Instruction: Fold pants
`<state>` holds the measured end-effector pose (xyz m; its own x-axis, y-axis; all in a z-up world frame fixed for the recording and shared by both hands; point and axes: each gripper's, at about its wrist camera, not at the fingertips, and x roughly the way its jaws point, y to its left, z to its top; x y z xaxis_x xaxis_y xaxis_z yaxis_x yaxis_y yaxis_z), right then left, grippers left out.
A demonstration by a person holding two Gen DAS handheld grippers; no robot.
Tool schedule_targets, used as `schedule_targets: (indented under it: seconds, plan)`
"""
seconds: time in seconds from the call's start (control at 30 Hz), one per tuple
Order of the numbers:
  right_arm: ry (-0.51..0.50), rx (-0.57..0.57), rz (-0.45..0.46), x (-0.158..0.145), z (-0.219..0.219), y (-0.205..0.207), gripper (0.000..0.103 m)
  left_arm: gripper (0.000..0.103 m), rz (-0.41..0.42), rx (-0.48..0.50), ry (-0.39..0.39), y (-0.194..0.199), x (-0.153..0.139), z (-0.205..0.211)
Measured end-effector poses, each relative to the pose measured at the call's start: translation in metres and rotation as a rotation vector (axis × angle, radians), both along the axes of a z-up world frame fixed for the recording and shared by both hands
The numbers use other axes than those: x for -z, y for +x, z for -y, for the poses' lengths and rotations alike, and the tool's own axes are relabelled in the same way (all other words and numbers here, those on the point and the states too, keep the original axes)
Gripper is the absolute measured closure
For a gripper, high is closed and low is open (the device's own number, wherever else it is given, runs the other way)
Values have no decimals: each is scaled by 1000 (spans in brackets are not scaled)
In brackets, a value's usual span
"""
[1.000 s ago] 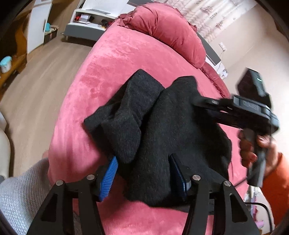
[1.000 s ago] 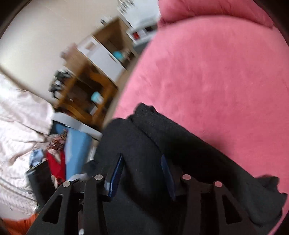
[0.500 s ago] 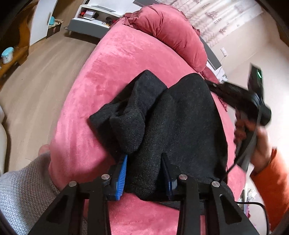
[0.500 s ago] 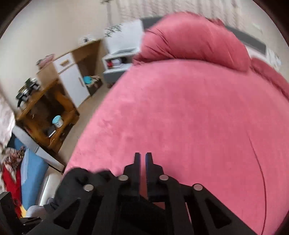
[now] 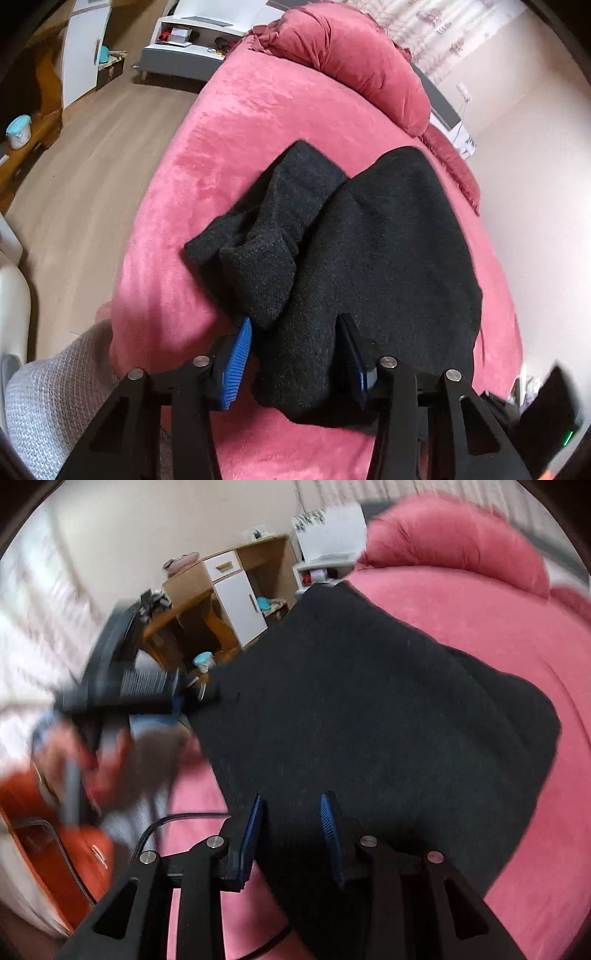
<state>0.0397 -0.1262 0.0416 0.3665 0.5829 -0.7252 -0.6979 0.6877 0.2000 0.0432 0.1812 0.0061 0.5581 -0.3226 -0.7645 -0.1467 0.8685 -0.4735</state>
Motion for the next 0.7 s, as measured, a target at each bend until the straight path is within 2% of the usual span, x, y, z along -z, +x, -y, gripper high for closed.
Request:
schedule_targets:
  seconds: [0.07, 0.1, 0.17, 0.23, 0.27, 0.33, 0.37, 0.47, 0.57, 0.6, 0.63, 0.7]
  plan:
    - [12, 24, 101, 6, 9, -20, 68, 55, 1, 8, 2, -1, -2, 2]
    - [26, 49, 104, 7, 14, -23, 65, 55, 0, 15, -6, -2, -4, 0]
    - [29, 76, 69, 2, 21, -24, 64, 55, 26, 20, -17, -3, -14, -2]
    - [43, 91, 36, -4, 29, -22, 63, 53, 87, 26, -19, -1, -27, -3]
    - [85, 125, 3, -10, 38, -18, 63, 51, 122, 36, -11, 1, -36, -2]
    - [155, 210, -29, -18, 58, -13, 62, 43, 172, 53, 46, 10, -52, 4]
    - [191, 268, -38, -20, 68, -10, 61, 38, 194, 70, 101, 19, -60, 11]
    - [237, 453, -71, -21, 94, 6, 52, 15, 207, 160, 250, 56, -65, 35]
    - [211, 585, -108, -14, 107, 26, 51, 15, 164, 235, 426, 97, -46, 60]
    - [220, 617, -116, -11, 112, 33, 50, 15, 140, 262, 464, 107, -39, 67]
    - [232, 648, -128, -10, 118, 41, 50, 15, 113, 290, 484, 115, -30, 72]
    - [274, 703, -175, -2, 128, 60, 50, 15, 89, 324, 457, 125, -19, 78]
